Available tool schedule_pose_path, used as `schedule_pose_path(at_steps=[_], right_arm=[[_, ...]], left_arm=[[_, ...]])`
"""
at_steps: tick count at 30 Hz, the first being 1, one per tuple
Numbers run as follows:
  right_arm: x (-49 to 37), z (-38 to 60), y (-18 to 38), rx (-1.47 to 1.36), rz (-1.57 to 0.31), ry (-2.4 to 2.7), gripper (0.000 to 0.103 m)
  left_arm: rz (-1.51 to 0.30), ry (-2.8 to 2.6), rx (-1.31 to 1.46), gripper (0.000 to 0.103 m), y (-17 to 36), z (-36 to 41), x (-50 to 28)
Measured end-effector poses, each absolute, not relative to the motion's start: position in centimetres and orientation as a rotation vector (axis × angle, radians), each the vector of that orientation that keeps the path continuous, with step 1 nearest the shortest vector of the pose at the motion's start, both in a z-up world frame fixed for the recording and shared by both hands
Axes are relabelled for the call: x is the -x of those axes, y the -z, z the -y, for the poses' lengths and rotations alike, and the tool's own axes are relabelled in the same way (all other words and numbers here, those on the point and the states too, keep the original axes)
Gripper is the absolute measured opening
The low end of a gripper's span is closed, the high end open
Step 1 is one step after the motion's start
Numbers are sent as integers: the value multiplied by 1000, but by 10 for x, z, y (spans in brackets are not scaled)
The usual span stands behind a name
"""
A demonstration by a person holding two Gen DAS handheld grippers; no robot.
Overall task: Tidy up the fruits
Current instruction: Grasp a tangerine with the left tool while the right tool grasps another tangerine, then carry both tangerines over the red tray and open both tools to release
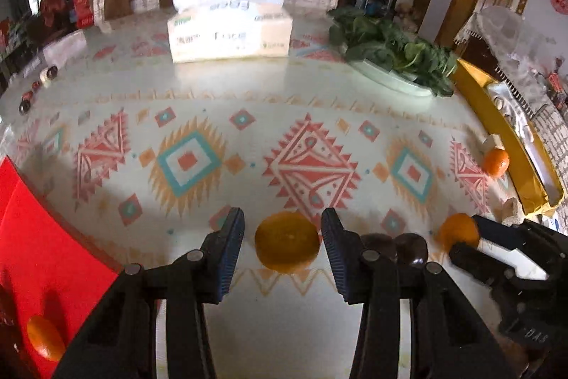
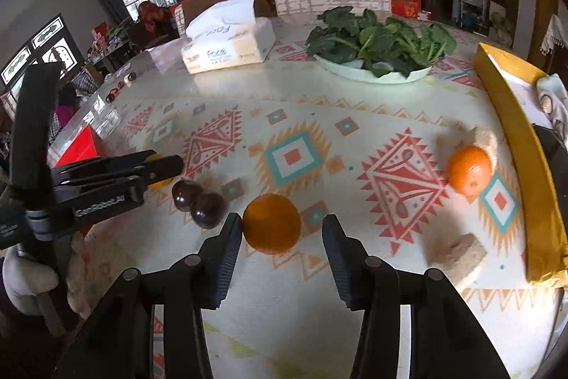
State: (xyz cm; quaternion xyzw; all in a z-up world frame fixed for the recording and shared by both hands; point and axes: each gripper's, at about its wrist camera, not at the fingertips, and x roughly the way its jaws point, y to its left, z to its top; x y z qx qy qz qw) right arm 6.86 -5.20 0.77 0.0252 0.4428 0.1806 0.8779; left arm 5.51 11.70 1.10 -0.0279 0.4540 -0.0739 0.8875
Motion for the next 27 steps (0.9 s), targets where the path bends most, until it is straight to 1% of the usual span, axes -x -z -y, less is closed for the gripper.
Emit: schedule_pose_path(at_steps=[2,3,6,7,8,14,18,22,27], right_arm=[[-68,45,-4,-38,-930,-387,51],[-68,42,-2,-30,-931,-387,51],[-67,36,-1,-10,-918,-372,50],[-66,36,-1,-20,-917,-377,43],[-66,36,0,-31,-922,-387,38],[-59,33,-1,-13,-897,-367,37],[-56,35,-4,-21,-873,-355,37],[-47,36,-18,-19,-845,-339,37],[-19,16,-54,-2,-797,-374,37]], left_arm=[[-934,162,44,42,-10,-116,-54],[-927,162,41,32,-9,-116,-53],[-910,182,21,32,-10,-112,-49],[-907,184,18,32,-10,-111,-48],[-900,186,12,32,-10,-109,-47],[-885,187,53,32,-15,-115,-47],[-848,189,107,32,-34,-125,-39],[-765,180,177,32,-65,-151,-2],[-692,94,291,32,-88,-216,56]])
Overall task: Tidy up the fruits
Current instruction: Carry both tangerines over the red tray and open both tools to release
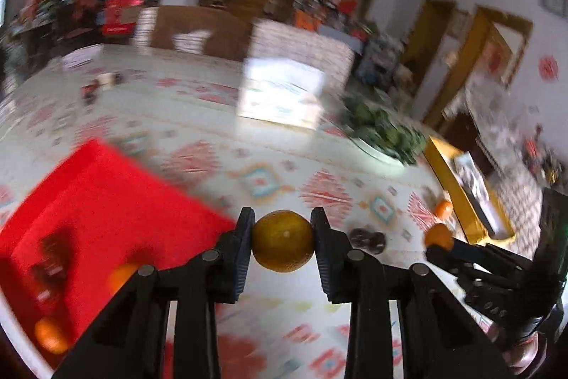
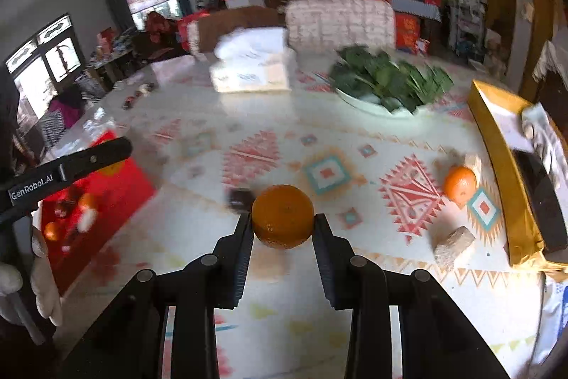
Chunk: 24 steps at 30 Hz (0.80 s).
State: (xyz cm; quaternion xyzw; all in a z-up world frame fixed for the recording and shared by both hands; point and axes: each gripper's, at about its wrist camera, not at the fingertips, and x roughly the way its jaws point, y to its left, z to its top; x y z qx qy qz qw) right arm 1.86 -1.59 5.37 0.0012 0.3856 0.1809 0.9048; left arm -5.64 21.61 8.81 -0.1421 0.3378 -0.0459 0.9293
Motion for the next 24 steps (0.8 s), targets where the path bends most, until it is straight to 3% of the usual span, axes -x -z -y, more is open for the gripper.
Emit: schedule_pose_path(at_steps=[11,24], right_arm=[[17,-116,-69,56,-796,-633,37],[-25,-229,-34,176,-887,-629,37]], left_arm=[[-722,-197,454,32,-49,-342,123],[-770,-139,342,32,-29,-327,127]])
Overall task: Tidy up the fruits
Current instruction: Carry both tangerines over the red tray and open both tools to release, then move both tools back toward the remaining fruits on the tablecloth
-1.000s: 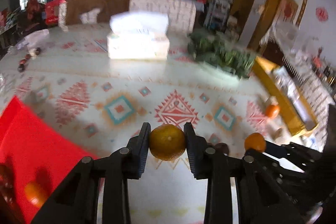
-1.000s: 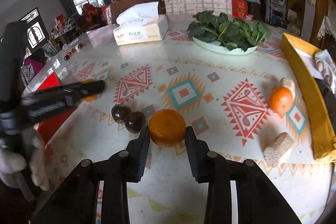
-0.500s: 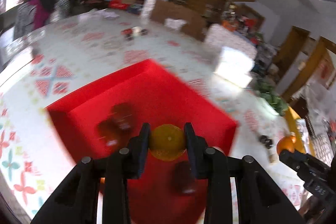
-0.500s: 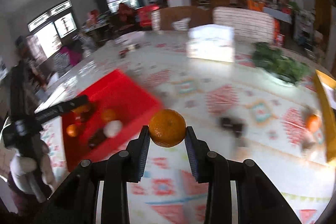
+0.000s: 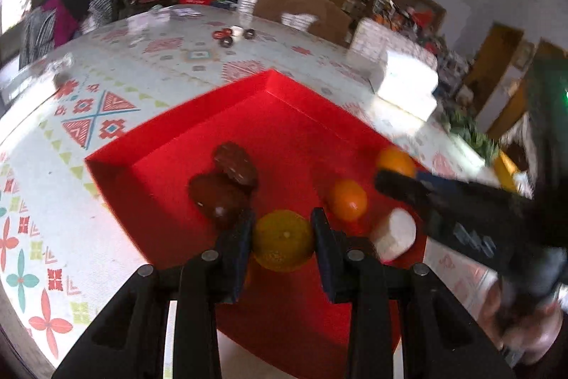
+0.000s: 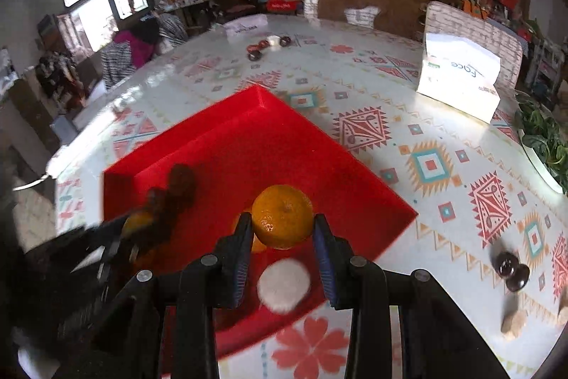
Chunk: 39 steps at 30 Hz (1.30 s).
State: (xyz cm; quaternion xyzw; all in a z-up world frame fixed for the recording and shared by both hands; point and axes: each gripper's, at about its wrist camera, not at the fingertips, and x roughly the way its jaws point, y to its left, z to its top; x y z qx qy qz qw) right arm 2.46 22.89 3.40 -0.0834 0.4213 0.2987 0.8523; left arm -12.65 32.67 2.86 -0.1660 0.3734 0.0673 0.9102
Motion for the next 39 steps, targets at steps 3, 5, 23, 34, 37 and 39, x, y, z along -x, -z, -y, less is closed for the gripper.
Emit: schedule_pose_path(at_steps=[3,5,23,34,37,39], right_arm=[[-38,-233,-24,167,-928,-615,37],[-42,-236,-19,166,-941,-613,37],[-23,-218,-53,96,-850,-637,51],[-1,-106,-68,16,-812,-545,55],[-7,-46,-68,-46,-803,-452,55],[-12,-2,-67,-98,-801,-375,55]], left_arm=[[-786,-131,319,32,-23,-323,125],[-783,-127,318,32,-23,-323,126],[-679,-167,384,61,-65,-324,154],[-669,-38,293,68,-90,-251,159],[-684,-15,283,68,-88,-233,154],[-700,6,282,69,-84,-221,149]])
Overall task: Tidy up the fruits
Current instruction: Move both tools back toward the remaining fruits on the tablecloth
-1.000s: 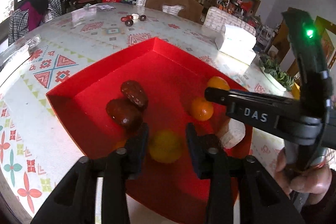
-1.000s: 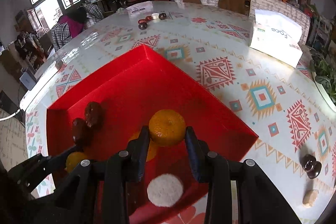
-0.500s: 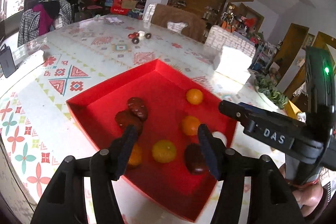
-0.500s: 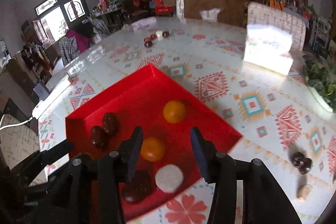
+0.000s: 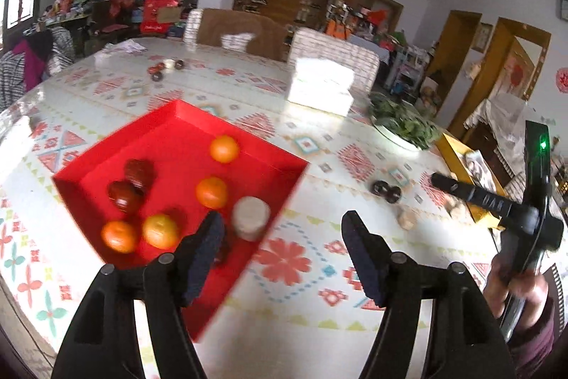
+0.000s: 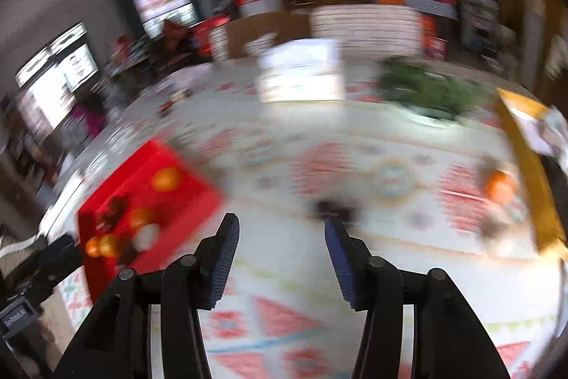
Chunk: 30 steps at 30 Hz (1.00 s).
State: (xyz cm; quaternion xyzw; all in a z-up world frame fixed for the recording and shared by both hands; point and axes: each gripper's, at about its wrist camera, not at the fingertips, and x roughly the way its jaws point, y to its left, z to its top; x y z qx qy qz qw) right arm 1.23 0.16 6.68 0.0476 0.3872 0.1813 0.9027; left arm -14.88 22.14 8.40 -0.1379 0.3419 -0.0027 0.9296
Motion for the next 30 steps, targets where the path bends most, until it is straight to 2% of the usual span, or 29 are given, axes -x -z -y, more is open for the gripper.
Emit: schedule_pose_path(at_steps=[5,9,24,27,30], right_arm=[[-33,98,-59,-269,-805,-193,55],[-45,134,-45,-286,-833,-73,55],[-61,147,-4,-259,-908,-2,55],[-61,146,-3,-233,-902,7,43],[-59,146,-4,-227,-898,10,43]], left_arm=[[-765,72,271,69,-70,-186,131],[-809,98,222,69,-61,-161,121],[-909,216,45,69,-33,-67,53],[-913,236,42,69,-27,-53,38],[-929,245,53,69,-20,-45,25]])
